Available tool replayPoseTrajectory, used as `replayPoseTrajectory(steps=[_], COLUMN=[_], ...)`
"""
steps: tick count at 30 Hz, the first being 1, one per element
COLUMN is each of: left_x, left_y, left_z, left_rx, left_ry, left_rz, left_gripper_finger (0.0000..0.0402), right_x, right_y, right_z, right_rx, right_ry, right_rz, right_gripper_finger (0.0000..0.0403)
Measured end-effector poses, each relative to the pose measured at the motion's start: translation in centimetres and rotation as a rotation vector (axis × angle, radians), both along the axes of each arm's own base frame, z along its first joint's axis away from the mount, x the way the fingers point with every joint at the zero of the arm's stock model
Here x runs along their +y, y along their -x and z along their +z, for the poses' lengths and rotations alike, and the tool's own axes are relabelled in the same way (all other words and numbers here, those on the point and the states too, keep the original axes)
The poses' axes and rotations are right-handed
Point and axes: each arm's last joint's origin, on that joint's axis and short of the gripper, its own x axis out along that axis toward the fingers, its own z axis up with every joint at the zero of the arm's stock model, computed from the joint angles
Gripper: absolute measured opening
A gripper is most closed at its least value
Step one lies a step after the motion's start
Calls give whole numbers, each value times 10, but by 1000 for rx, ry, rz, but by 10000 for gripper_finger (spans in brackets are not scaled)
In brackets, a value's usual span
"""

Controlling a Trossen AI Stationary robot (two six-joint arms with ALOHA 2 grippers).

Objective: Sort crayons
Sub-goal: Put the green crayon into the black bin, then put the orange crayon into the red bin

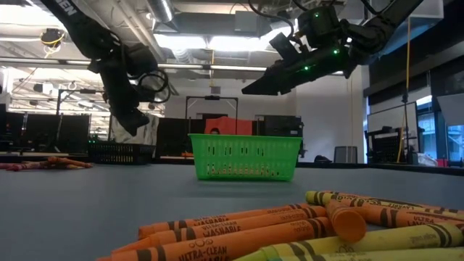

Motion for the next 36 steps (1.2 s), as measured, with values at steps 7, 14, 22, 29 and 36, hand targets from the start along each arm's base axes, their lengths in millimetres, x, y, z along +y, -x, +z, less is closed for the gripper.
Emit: replayPoseTrajectory(steps=[7, 14, 22, 29, 36], left_x=[-9, -44, -89, -97, -98], left_y=[-26, -55, -67, -71, -71], left_z=[8, 1, -14, -10, -12], left_rx=[-320, -661, -801, -777, -763], left_ry=[107, 66, -6, -64, -56], left_rz=[-336, -704, -931, -1014, -1016], left_gripper_finger=[134, 133, 133, 133, 133], right_x=[0, 0, -4, -40, -89], right_y=[0, 1, -2, -11, -27], right_z=[-1, -5, 0, 23, 24], right_rx=[1, 40, 135, 354, 541], right_ry=[-29, -29, 47, -8, -96], right_rz=[-17, -16, -81, -184, -185], right_gripper_finger=[209, 185, 167, 166, 166])
